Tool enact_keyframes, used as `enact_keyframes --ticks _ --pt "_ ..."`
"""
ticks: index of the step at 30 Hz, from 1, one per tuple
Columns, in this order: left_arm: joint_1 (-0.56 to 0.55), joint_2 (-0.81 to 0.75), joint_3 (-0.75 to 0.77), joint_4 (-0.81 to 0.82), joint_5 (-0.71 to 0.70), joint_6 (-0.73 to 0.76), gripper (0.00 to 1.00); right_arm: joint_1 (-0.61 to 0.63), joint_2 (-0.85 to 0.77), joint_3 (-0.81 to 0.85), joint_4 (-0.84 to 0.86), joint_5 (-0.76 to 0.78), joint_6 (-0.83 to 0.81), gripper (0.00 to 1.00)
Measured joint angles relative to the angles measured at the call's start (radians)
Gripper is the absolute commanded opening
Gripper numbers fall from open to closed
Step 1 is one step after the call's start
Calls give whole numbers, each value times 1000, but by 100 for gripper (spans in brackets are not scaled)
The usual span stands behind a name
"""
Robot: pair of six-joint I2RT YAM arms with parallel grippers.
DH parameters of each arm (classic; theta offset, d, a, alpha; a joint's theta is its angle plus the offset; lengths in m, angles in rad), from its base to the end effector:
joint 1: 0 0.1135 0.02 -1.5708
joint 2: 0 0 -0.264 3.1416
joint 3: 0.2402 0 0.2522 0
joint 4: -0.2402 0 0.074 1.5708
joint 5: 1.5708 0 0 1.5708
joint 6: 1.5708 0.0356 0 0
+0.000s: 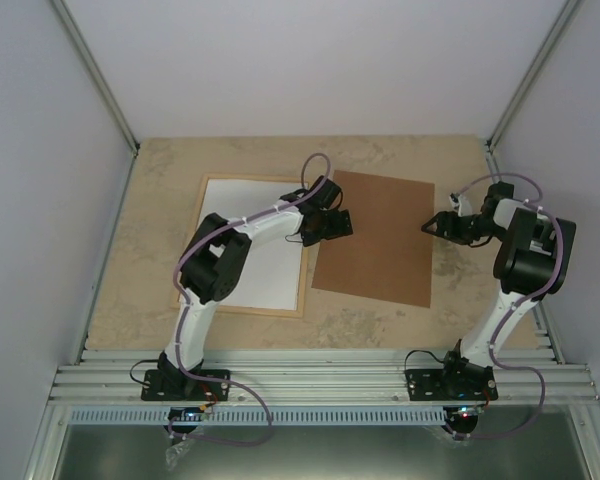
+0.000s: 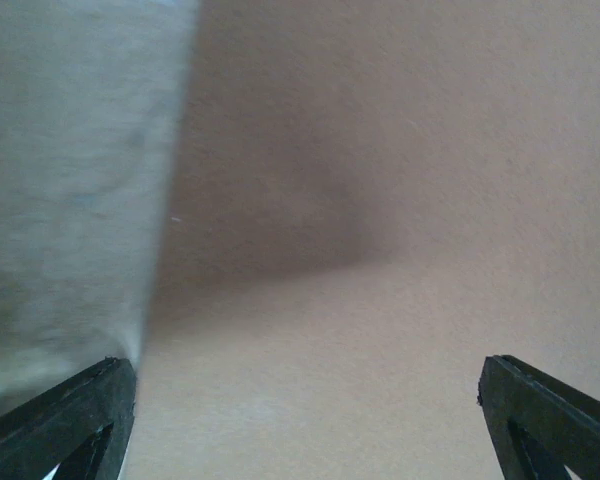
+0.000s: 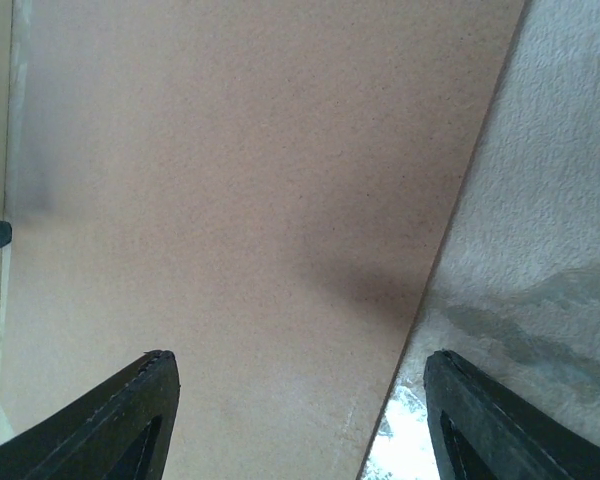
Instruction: Put the photo into the frame
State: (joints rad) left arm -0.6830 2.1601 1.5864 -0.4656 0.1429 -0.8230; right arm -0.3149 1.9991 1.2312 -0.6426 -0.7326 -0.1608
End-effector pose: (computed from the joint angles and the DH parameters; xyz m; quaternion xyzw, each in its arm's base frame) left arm 0.3539 -0.2945 0.1562 -0.0486 0.9614 -0.2294 0.1440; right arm 0.3531 -0.0900 0.1275 0.0431 0.9301 0.3293 0.1568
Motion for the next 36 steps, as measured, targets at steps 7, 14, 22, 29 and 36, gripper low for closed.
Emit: enact_keyframes --ticks 7,14,22,29,36 --pt "-5 24 29 10 74 28 90 3 -6 -20 25 2 1 64" --pt "23 1 -26 85 146 50 86 2 -6 -28 38 2 0 61" --pt "32 -63 -134 197 193 55 85 2 -8 -31 44 4 0 59" --pt "33 -173 -189 250 212 56 85 2 -9 -33 48 4 -1 58" --pt "64 -305 -232 338 273 64 85 37 -4 -31 58 -18 -3 58"
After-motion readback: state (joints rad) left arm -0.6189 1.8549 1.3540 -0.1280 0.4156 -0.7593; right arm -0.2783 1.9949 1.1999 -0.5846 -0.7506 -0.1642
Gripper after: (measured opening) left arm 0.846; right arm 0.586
